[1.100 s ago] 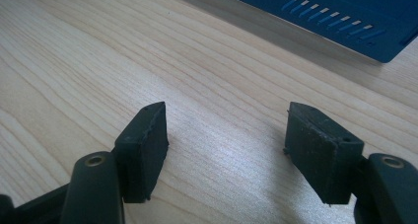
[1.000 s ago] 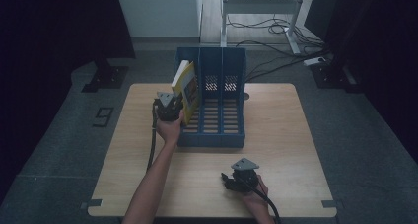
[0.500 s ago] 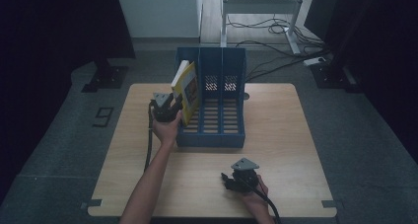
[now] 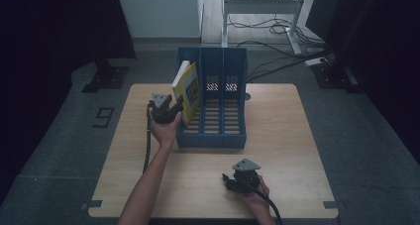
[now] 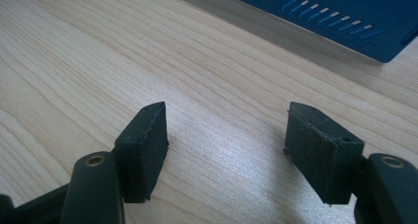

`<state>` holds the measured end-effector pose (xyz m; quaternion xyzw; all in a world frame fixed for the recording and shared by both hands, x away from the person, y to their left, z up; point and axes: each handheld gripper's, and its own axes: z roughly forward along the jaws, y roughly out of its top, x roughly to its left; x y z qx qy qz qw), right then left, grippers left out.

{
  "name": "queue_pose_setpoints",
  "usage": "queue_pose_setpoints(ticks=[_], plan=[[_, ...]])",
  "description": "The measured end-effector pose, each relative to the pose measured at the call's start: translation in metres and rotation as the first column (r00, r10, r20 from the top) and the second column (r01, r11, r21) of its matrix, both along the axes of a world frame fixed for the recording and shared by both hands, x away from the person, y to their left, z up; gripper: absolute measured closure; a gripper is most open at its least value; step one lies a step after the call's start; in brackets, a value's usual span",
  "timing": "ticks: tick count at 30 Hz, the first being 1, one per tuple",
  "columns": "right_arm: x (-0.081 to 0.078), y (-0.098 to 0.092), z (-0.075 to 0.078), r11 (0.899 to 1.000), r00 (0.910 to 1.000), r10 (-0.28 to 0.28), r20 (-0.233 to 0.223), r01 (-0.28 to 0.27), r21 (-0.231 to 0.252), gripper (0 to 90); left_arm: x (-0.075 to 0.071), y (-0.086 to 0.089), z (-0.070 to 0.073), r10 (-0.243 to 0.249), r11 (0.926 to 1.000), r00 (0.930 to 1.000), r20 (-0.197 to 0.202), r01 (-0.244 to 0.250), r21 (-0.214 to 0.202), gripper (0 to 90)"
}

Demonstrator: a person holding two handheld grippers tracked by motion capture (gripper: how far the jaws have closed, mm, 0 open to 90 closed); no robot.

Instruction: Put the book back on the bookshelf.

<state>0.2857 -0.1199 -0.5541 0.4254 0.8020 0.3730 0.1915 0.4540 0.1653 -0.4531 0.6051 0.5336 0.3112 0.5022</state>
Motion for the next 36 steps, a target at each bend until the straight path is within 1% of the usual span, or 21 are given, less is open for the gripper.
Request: queue_pose_setpoints(ticks=[3,6,8,16,20,21,28,31,36], plan=[[0.0,0.0,0.0,1.0,1.0,0.002,-0.002,-0.002,0.001,32.1,-0.002,0.003,0.001,-0.027,0.9995,0.9996,-0.006,0.026,-0.017,44.9],[0.0,0.0,0.0,1.0,1.0,0.006,-0.002,-0.006,0.001,32.1,-0.005,0.005,0.002,-0.049,0.9983,0.9988,0.001,0.049,-0.031,39.1],[0.0,0.0,0.0,1.0,1.0,0.006,-0.002,-0.006,0.001,32.1,-0.007,0.006,0.002,-0.065,0.9974,0.9979,0.001,0.065,-0.033,36.8],[0.0,0.0,0.0,1.0,1.0,0.006,-0.002,-0.006,0.001,32.1,-0.019,0.009,0.006,-0.102,0.994,0.9947,0.012,0.103,-0.039,34.5],[0.0,0.0,0.0,1.0,1.0,0.005,-0.001,-0.005,-0.001,32.0,-0.025,0.012,0.003,-0.132,0.9907,0.9912,-0.009,0.132,-0.033,33.8],[0.0,0.0,0.0,1.0,1.0,0.005,-0.001,-0.005,-0.001,32.0,-0.028,0.014,0.001,-0.144,0.9891,0.9894,-0.015,0.144,-0.033,33.6],[0.0,0.0,0.0,1.0,1.0,0.005,-0.001,-0.005,-0.001,32.0,-0.044,0.019,-0.002,-0.191,0.9813,0.9813,-0.022,0.191,-0.026,33.3],[0.0,0.0,0.0,1.0,1.0,0.004,-0.001,-0.004,-0.001,32.0,-0.052,0.021,-0.003,-0.214,0.9765,0.9764,-0.026,0.214,-0.028,33.3],[0.0,0.0,0.0,1.0,1.0,0.005,-0.001,-0.005,-0.001,32.0,-0.064,0.023,-0.005,-0.236,0.9716,0.971,-0.039,0.235,-0.023,33.3]])
